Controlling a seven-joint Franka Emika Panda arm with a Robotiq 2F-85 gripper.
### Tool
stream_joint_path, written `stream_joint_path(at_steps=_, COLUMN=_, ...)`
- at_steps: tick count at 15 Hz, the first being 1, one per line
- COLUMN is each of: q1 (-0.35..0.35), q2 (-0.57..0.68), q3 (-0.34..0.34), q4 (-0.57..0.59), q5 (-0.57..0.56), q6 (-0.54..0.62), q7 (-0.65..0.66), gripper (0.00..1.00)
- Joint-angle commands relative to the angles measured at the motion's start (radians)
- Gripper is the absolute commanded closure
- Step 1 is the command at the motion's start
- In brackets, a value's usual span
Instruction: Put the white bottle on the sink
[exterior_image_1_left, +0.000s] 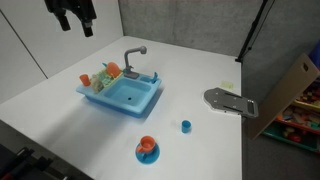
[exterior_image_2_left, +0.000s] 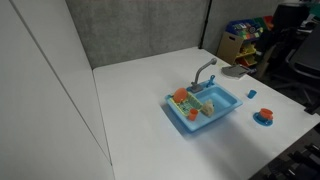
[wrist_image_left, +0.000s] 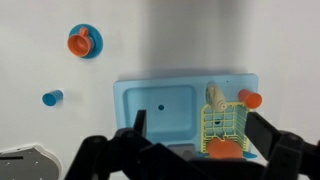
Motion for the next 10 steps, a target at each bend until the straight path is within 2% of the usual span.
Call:
stream_joint_path(at_steps=1, q1=-0.023, q2=-0.095, q3=0.000, q4=0.014, q5=-0.002, q6=-0.101, q7=-0.002, gripper=0.00)
stream_joint_path(at_steps=6, q1=-0.040, q2=-0.171, q3=-0.002, q4=0.044, q5=-0.001, q6=-0.188, q7=-0.001, gripper=0.00)
stream_joint_path(at_steps=10, q1=-0.040, q2=-0.182, q3=-0.005, q4=0.053, q5=0.001, q6=-0.207, q7=-0.033, gripper=0.00)
